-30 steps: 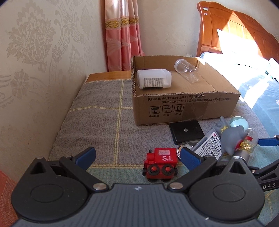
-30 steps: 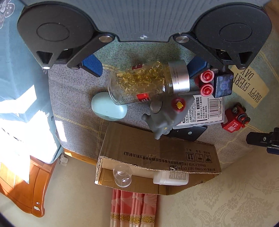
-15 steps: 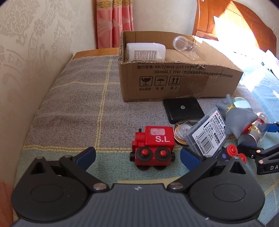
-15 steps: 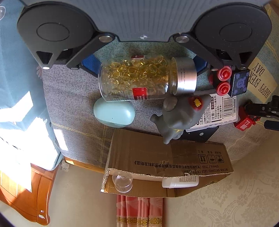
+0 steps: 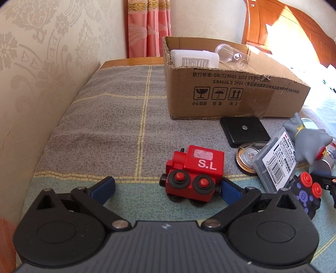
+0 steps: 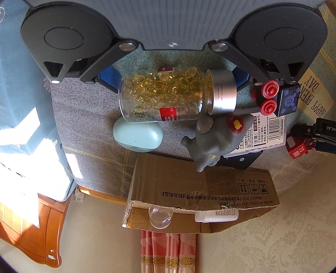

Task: Organize rigid objects
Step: 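Move the left tool to the red S.L toy train and close on it, then carry the red train into the box with the left tool while the right tool grasps the capsule jar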

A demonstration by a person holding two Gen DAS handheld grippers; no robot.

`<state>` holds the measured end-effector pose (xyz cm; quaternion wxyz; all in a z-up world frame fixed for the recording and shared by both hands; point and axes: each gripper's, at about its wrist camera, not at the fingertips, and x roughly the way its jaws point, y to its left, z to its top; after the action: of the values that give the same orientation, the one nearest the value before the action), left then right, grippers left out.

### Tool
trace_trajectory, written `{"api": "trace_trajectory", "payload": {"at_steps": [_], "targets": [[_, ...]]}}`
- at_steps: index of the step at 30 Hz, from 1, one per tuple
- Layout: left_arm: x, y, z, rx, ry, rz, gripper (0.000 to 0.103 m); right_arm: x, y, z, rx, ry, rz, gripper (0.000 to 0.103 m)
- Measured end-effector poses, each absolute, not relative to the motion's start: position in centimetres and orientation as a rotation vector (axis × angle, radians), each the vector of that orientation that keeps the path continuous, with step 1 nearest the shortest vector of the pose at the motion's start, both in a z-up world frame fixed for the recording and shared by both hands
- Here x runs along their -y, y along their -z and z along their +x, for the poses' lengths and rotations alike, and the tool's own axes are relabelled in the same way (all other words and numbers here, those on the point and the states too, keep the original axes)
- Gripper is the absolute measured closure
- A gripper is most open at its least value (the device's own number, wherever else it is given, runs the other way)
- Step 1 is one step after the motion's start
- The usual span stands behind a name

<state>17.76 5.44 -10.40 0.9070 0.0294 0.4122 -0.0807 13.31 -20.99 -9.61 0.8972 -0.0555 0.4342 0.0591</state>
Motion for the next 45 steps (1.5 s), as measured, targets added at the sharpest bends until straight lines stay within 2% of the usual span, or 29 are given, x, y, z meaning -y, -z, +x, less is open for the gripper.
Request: {"api": "trace_trajectory", "payload": {"at_steps": [6,8,13,18,32,36,38,45], "targets": [[-4.5,10.4,17.8,-0.818,0.210,0.075,0.004,21.0,9.6,13.2,-0.894,-0.120,-0.113,0.000],[-4.2,10.4,17.7,-0.796,0.229,0.081,0.009,21.0,9.6,13.2,-0.893,-0.120,-0.114,0.000],[-3.9,10.1,17.7,-0.762,0.256,0.084,0.031,21.0,9.6,13.2,-0.893,-0.120,-0.114,0.000],[-3.6,10.0,17.3,-0.751,0.265,0.086,0.041,21.1,9.5,13.2,-0.894,-0.116,-0.111,0.000],[-3.4,10.0,17.3,-0.749,0.260,0.084,0.041,19.9,8.4,14.2,-0.913,-0.093,-0.123,0.000],[-3.6,9.9,17.3,-0.754,0.275,0.090,0.046,19.5,8.3,14.1,-0.918,-0.090,-0.143,0.001],[-3.6,9.8,17.4,-0.758,0.281,0.093,0.046,19.5,8.2,14.2,-0.924,-0.082,-0.148,0.005],[-3.6,9.5,17.4,-0.783,0.300,0.094,0.048,19.5,8.0,14.2,-0.955,-0.073,-0.161,0.005]]}}
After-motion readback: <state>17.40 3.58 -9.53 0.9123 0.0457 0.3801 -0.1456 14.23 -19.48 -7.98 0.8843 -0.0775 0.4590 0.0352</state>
